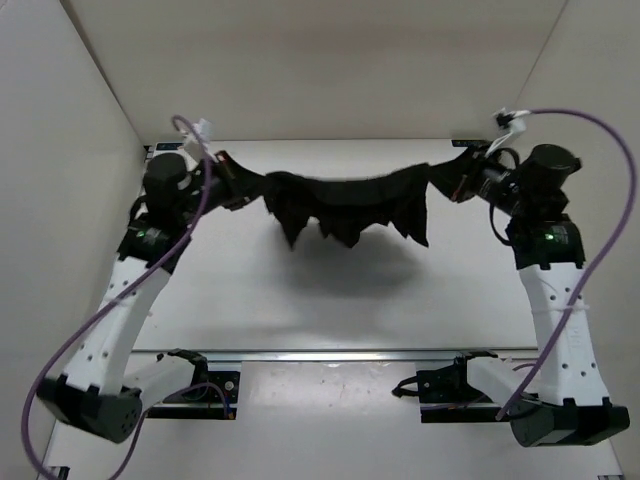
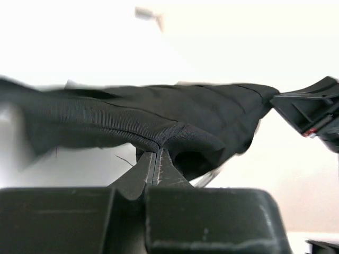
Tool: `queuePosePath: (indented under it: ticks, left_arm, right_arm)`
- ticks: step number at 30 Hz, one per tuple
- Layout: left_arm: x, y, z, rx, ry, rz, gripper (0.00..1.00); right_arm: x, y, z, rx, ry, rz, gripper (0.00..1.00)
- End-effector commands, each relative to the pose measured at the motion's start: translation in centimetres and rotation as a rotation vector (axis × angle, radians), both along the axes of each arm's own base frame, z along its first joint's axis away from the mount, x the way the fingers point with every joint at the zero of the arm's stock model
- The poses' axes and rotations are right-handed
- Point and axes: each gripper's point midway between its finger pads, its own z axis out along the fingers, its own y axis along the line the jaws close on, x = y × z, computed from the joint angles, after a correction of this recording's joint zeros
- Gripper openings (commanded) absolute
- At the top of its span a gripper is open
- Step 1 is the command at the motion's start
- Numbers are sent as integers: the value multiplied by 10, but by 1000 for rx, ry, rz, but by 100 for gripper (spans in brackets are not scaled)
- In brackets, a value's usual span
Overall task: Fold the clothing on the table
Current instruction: Flatten the skirt out
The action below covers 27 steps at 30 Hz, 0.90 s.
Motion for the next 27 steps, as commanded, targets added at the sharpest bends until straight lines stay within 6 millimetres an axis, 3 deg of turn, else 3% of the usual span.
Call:
queuePosePath:
  ticks: [1, 3, 7, 10, 14, 15, 17, 18, 19, 20, 21, 23, 24, 25, 26, 27]
  left_arm:
    - [-21, 31, 47, -23, -81, 32, 0]
    - [-22, 47, 71, -30, -135, 65, 0]
    - [-2, 58, 87, -31, -166, 123, 0]
    - [37, 51, 59, -102, -94, 74, 0]
    - [90, 44, 44, -116, -78, 48, 0]
    - [105, 42, 44, -111, -71, 29, 0]
    - [126, 45, 68, -100, -117, 23, 0]
    - [138, 48, 86, -87, -149, 26, 0]
    - [138, 54, 124, -85, -229, 36, 0]
    - [146, 58, 122, -74, -211, 43, 0]
    - [148, 61, 140, -77, -244, 44, 0]
    - [144, 73, 152, -99, -265, 51, 0]
    - [136, 70, 150, -112, -269, 32, 0]
    - [142, 69, 117, -115, -194, 28, 0]
    - [132, 67, 119, -113, -225, 25, 0]
    - [127, 62, 92, -112, -184, 18, 0]
  right_arm:
    - [-21, 7, 64, 22, -127, 48, 0]
    - [-25, 8, 86, 14, -159, 42, 0]
    - [2, 5, 86, 24, -114, 20, 1]
    - [36, 11, 70, 59, -38, 78, 0]
    - [86, 20, 49, 103, 53, 177, 0]
    - [90, 21, 64, 108, 20, 192, 0]
    - [110, 25, 77, 102, -6, 222, 0]
    - [115, 25, 96, 76, -69, 204, 0]
    - [116, 25, 106, 58, -107, 195, 0]
    - [112, 23, 127, 49, -172, 179, 0]
    - [112, 17, 138, 49, -211, 166, 0]
    - [108, 3, 146, 59, -234, 163, 0]
    - [110, -3, 137, 72, -201, 162, 0]
    - [115, -8, 128, 77, -178, 157, 0]
    - [123, -12, 109, 92, -124, 154, 0]
    - [130, -16, 84, 107, -58, 150, 0]
